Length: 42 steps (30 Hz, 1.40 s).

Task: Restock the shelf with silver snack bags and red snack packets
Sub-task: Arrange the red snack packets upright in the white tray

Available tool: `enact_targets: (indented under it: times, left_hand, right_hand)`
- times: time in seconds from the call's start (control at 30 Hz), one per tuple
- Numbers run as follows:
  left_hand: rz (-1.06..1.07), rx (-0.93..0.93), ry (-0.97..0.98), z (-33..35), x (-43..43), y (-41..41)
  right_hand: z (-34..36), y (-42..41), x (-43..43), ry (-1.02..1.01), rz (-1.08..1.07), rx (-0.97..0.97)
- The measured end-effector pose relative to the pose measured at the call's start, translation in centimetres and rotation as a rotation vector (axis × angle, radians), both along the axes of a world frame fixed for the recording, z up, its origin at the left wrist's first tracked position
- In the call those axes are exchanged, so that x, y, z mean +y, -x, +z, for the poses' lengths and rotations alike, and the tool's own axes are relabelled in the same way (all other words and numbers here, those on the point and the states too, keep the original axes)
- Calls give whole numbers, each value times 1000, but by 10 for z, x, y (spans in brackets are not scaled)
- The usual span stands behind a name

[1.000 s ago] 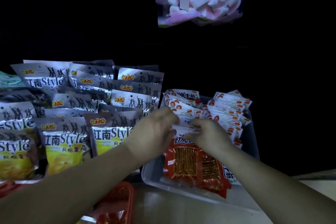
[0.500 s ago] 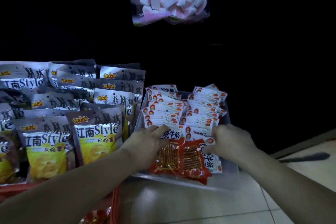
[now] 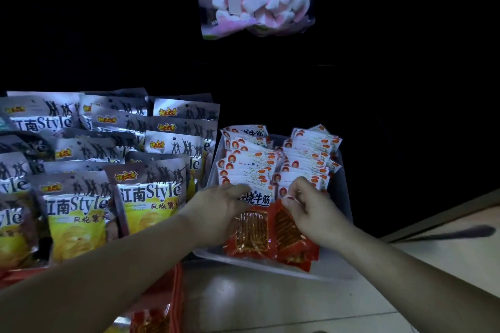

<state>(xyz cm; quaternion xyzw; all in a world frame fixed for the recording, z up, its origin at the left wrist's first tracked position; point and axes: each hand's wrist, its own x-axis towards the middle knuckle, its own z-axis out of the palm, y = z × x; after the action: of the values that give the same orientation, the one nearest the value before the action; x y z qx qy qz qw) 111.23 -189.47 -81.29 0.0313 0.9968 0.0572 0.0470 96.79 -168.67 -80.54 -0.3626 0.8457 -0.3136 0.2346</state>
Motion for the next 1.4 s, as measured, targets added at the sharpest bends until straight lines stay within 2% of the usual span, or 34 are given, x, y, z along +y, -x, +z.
enact_targets:
  times: [0.07,0.17,0.3,0.43,0.5,0.57,0.63,0.73,0.8,0.93,1.1,1.23,1.27,1.3,1.4]
  left_hand:
    - [-5,54,-29,2,-5,-5]
    - [-27,154,-6,1,-11,-13]
    - [103,182,-39,-2,-18,-23]
    - [201,187,-88,-6,-15,-22]
    - [225,193,-90,-7,-15,-18]
    - [241,217,-110,-8,-16,-14]
    - [258,240,-130,-12,-16,-10]
    - [285,236,-149,-14,-13,-7]
    - [326,243,-147,-13,-12,-6]
    - [351,334,-120,-14,-12,-6]
    - [418,324,-68,-10,-20,7]
    - [256,339,-141,-15,-35,25]
    - [242,333,-136,-14,-37,30]
    - [243,320,-127,-13,-38,34]
    - [256,237,-92,-10,-40,47]
  right_hand:
    - [-3,-3,-14,23,-55,-114]
    - [0,-2,-42,64,-4,-136]
    - [6,-7,-83,75,95,-152]
    - [16,-17,-87,-89,238,-174]
    - [17,-15,-72,-121,229,11]
    - [13,-8,-57,-75,110,312]
    - [9,-4,-48,-142,-29,444]
    - [2,-4,-46,-190,-126,339]
    - [2,-6,-50,-171,-143,348]
    - [4,-5,-58,-126,-166,270]
    - [4,-14,-68,106,-150,14]
    - [12,-2,-68,88,-110,-308]
    - [12,3,-66,80,-102,-328]
    - [12,7,-65,96,-106,-292]
    - [6,15,-65,161,-164,117]
